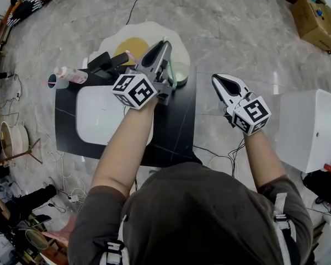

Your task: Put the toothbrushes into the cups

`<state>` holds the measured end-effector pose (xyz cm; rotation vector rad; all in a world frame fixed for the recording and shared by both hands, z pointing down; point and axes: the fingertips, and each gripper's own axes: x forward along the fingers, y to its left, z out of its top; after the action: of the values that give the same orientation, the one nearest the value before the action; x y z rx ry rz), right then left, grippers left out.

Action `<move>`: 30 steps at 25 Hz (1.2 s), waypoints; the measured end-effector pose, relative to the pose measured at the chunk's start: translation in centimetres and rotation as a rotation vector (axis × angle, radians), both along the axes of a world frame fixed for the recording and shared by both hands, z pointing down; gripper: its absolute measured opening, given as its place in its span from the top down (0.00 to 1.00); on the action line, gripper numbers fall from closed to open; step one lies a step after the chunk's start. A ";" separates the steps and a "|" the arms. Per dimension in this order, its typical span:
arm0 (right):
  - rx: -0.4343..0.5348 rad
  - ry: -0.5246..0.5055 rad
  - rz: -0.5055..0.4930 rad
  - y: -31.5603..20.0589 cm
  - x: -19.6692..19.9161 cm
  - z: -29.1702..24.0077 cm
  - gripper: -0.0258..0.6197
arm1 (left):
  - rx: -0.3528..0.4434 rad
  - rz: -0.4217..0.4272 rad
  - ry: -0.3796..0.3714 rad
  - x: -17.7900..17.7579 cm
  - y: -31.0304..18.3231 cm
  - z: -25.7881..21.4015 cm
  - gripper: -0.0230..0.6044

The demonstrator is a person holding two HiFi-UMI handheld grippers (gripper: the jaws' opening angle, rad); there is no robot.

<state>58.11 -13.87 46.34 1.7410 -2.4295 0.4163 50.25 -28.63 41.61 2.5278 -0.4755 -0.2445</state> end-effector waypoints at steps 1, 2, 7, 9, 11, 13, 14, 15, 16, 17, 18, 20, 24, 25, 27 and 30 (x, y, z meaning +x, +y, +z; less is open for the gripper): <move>-0.003 -0.002 0.001 -0.4 0.3 0.2 0.97 | -0.001 -0.013 0.002 0.1 -0.8 0.2 0.87; -0.006 -0.003 0.002 -0.7 0.6 0.4 0.97 | -0.004 -0.027 0.007 0.2 -1.6 0.5 0.87; -0.027 0.004 0.012 -1.7 1.8 2.1 0.97 | 0.008 -0.067 0.000 0.8 -4.1 3.3 0.87; -0.038 0.005 0.019 -1.6 2.1 2.6 0.97 | 0.013 -0.062 -0.013 1.2 -4.2 4.5 0.87; -0.051 0.006 0.026 -1.4 2.5 3.1 0.97 | 0.016 -0.050 -0.029 1.6 -3.8 5.7 0.87; -0.062 0.005 0.033 -1.2 2.6 3.5 0.97 | 0.030 -0.031 -0.059 1.9 -3.0 6.8 0.87; -0.065 0.004 0.034 -1.2 2.5 3.6 0.97 | 0.040 -0.018 -0.079 2.0 -2.5 7.3 0.87; -0.067 0.002 0.034 -1.2 2.4 3.8 0.97 | 0.050 -0.007 -0.104 2.1 -1.9 7.8 0.87; -0.069 0.000 0.031 -1.3 2.2 3.9 0.97 | 0.057 0.003 -0.131 2.0 -1.4 8.2 0.87; -0.070 -0.003 0.026 -1.3 1.9 4.0 0.97 | 0.064 0.012 -0.162 1.9 -0.8 8.7 0.87; -0.072 -0.005 0.021 -1.4 1.6 4.0 0.97 | 0.070 0.018 -0.194 1.7 -0.1 9.1 0.87; -0.073 -0.010 0.009 -1.6 1.0 4.1 0.97 | 0.084 0.032 -0.256 1.2 1.3 9.8 0.87; -0.069 -0.016 -0.012 -1.9 -0.4 3.7 0.97 | 0.063 0.049 -0.337 -0.8 4.1 10.7 0.79; -0.067 -0.015 -0.020 -2.1 -0.8 3.6 0.97 | 0.048 0.049 -0.348 -1.5 4.7 10.8 0.74; -0.058 -0.014 -0.040 -2.5 -1.5 3.1 0.97 | 0.018 0.042 -0.365 -2.9 5.6 11.0 0.69; -0.043 -0.014 -0.070 -2.9 -2.7 2.0 0.97 | -0.026 0.020 -0.360 -5.1 6.7 10.6 0.69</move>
<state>55.37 -16.74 48.38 1.6368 -2.4631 0.4705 45.19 -21.95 52.20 2.5554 -0.5845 0.2279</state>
